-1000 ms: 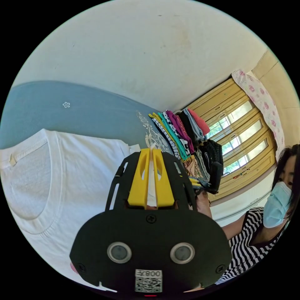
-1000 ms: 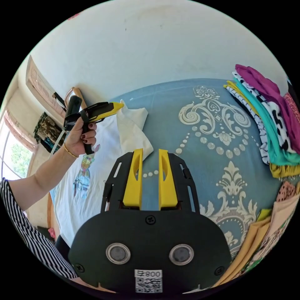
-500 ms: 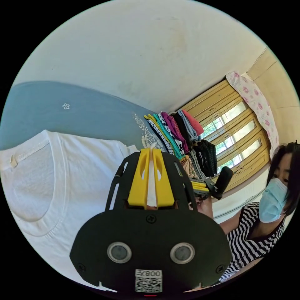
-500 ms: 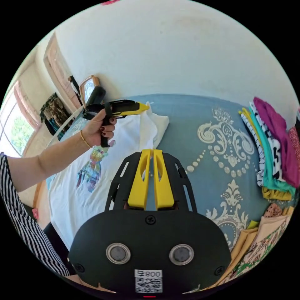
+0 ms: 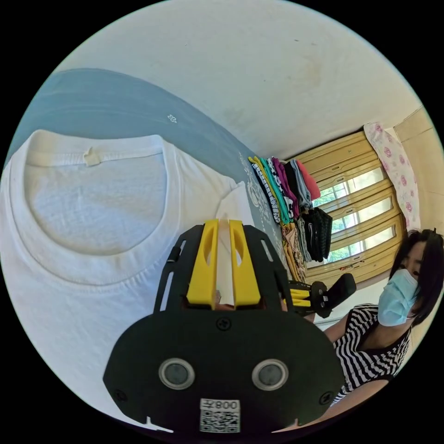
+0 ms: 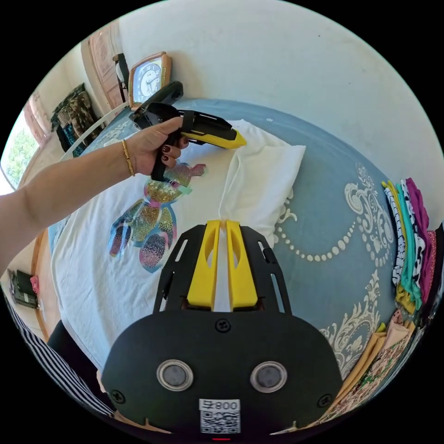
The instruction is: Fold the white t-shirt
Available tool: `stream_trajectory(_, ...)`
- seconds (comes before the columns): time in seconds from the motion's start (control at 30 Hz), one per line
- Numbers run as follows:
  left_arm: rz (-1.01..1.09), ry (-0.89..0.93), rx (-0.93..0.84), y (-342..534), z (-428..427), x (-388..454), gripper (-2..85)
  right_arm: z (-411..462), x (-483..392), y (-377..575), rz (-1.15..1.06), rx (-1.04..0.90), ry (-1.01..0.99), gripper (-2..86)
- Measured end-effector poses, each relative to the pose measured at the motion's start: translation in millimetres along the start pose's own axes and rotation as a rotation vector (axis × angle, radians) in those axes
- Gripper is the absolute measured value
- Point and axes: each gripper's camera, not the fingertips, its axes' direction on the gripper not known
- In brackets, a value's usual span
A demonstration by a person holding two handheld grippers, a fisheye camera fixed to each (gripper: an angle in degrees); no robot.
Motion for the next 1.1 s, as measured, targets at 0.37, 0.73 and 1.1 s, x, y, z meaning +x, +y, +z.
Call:
stream_trajectory(0.37,0.155,-0.201,0.069,26.5,-3.0,67.8,6.7,26.1,60.7,18.8,0.071,-0.002,-0.321,3.4)
stream_trajectory(0.73,0.232,-0.351,-0.017,34.6,27.3,116.2,3.8,25.0,129.0,44.0,0.253,0.107,-0.165,0.3)
stream_trajectory(1.1,0.332,-0.472,-0.163,-3.3,100.3,171.8,4.6,55.8,179.8,55.2,0.304,0.082,-0.210,0.0)
